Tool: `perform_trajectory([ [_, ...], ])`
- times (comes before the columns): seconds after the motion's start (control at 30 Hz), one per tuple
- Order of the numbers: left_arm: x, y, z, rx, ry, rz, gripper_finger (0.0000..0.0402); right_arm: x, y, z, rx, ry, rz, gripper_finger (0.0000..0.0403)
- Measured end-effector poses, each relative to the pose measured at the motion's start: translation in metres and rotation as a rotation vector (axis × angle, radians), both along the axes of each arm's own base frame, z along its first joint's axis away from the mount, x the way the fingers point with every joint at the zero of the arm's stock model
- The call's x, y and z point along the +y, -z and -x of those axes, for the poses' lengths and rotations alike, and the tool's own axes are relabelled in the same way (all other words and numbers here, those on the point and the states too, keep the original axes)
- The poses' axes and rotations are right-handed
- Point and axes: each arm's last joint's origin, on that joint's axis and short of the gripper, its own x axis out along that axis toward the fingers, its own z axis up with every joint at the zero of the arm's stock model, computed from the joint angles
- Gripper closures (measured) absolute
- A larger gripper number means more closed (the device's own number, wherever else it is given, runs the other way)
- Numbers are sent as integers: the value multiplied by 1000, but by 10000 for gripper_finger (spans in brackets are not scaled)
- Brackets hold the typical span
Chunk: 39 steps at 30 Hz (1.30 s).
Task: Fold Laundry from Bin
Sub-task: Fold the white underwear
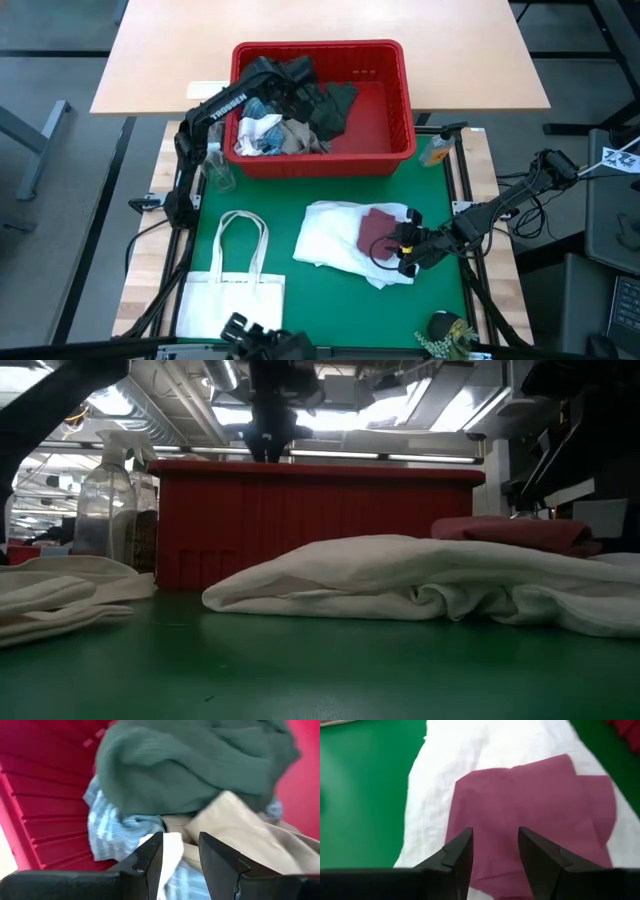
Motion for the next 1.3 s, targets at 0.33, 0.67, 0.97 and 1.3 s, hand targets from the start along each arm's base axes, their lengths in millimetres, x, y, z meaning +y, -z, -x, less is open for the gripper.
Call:
perform_trajectory([
  [0.33, 18, 57, 11, 163, -12, 164, 281, -1, 0, 0, -11, 18, 23, 249],
  [0.67, 20, 89, 12, 284, 58, 179, 285, -1, 0, 0, -15, 22, 28, 249],
  [0.97, 19, 89, 9, 275, 73, 168, 385, -1, 0, 0, -15, 23, 28, 249],
  [1.3, 7, 65, -5, 210, 115, 108, 398, -1, 0, 0, -16, 23, 28, 249],
])
